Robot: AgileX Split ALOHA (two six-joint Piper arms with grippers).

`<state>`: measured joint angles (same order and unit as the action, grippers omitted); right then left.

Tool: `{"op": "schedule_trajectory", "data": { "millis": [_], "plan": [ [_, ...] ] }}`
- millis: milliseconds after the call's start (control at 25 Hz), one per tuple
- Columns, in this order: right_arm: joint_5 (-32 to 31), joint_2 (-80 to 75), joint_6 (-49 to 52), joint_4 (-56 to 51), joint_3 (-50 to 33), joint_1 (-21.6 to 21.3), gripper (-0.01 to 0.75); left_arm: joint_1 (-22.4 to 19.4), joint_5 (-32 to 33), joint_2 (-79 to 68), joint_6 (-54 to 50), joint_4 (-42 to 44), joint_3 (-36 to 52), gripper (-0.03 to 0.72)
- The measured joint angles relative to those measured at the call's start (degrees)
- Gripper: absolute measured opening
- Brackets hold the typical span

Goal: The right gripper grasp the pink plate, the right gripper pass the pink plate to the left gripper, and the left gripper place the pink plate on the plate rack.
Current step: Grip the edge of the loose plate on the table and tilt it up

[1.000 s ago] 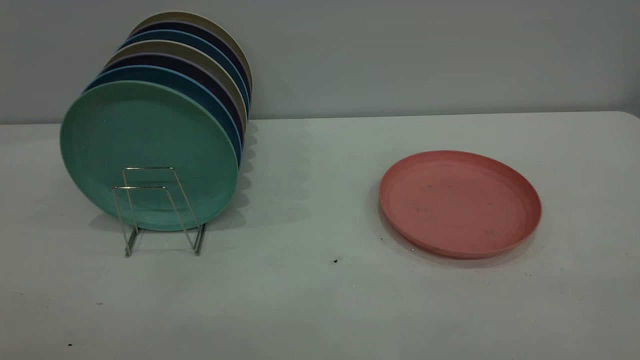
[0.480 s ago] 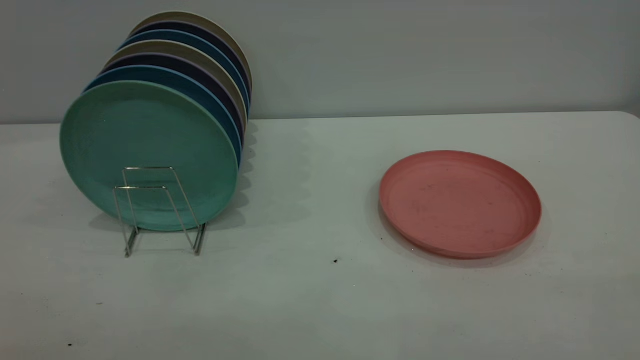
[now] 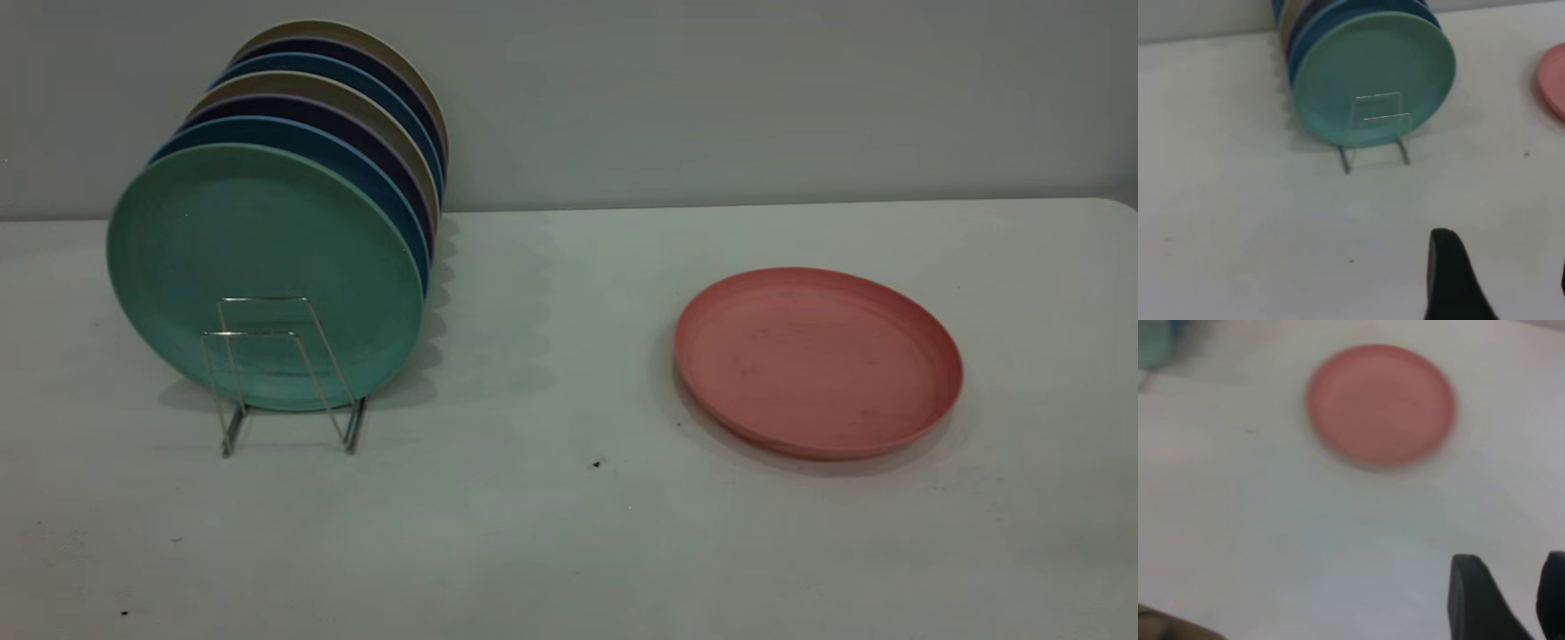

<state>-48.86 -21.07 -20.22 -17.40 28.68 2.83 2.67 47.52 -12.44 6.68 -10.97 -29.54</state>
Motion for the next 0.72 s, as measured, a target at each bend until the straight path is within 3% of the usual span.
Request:
{"op": "schedule_trajectory", "data": {
  "millis": [200,440,720],
  "plan": [
    [8.15,-12.94,-11.24,-14.22,0.0,0.0,0.33,0.0,-7.45,-14.26,3.3,-6.75,0.0,0.458],
    [15.36,-28.26,-23.68,-30.27,0.82,0.0,0.455,0.0,-12.38,-27.47,15.36,-22.26,0.0,0.501],
    [19.77,-50.7,-30.83,-37.68,9.13,0.0,0.46,0.0,-14.34,-38.86,32.19,-42.05,0.0,0.501]
  ]
}}
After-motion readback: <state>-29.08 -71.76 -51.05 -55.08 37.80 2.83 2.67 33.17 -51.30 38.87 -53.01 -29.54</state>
